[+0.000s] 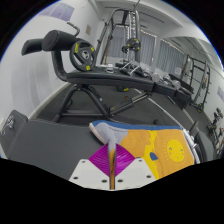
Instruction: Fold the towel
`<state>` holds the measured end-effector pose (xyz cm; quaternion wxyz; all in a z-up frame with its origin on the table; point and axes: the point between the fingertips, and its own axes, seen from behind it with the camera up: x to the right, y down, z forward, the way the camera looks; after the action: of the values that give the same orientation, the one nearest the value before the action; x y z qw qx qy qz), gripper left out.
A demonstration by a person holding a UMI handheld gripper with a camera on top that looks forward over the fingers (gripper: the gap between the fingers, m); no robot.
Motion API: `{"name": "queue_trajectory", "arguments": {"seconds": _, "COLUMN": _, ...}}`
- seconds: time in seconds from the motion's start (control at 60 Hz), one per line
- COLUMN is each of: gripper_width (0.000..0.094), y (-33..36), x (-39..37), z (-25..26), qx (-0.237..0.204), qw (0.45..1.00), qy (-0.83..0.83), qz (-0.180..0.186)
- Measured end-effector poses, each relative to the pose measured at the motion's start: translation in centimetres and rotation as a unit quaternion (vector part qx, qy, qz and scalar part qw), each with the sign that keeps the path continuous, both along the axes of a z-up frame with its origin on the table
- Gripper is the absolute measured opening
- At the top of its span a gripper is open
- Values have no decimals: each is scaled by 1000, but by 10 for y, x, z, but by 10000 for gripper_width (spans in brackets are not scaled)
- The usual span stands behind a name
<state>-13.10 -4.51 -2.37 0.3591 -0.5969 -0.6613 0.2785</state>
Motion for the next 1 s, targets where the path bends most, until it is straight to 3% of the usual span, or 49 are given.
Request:
{"name": "queue_trajectory", "arguments": {"seconds": 0.083, "gripper_width": 32, "y": -6, "x": 3, "z": 4, "qx": -2, "qw": 1000, "qy": -14, "qz": 13}}
{"name": "queue_trajectory", "arguments": {"seconds": 0.35, "gripper_width": 33, "y": 37, "x": 9, "z": 101, "qx": -104, "qw": 994, "qy": 17, "qz": 12}}
{"name": "queue_trajectory", "arguments": {"seconds": 0.483, "gripper_width": 34, "y": 105, "x": 6, "z": 120, "qx": -94, "qw": 995, "qy": 28, "qz": -9}}
{"name": "queue_trajectory", "arguments": {"seconds": 0.767, "gripper_width": 69, "y": 209, "x": 2, "z": 41, "qx": -63, "qw": 996, "qy": -13, "qz": -64}}
{"name": "queue_trajectory", "arguments": {"seconds": 0.833, "gripper_width": 162, "y": 216, "x": 4, "z": 28, "qx": -51, "qw": 997, "qy": -17, "qz": -61}}
{"name": "queue_trajectory", "arguments": {"seconds": 0.933, "gripper_width": 891, "y": 236, "x": 8, "z": 35, "qx": -20, "qw": 996, "qy": -6, "qz": -89}}
{"name": "queue_trajectory", "arguments": {"seconds": 0.967, "gripper_width": 824, "y": 237, "x": 14, "z": 48, "qx": -23, "qw": 995, "qy": 4, "qz": -92}}
{"name": "queue_trajectory", "arguments": {"seconds": 1.0, "gripper_width": 830, "y": 236, "x": 21, "z": 62, "qx": -32, "qw": 995, "qy": 13, "qz": -96}}
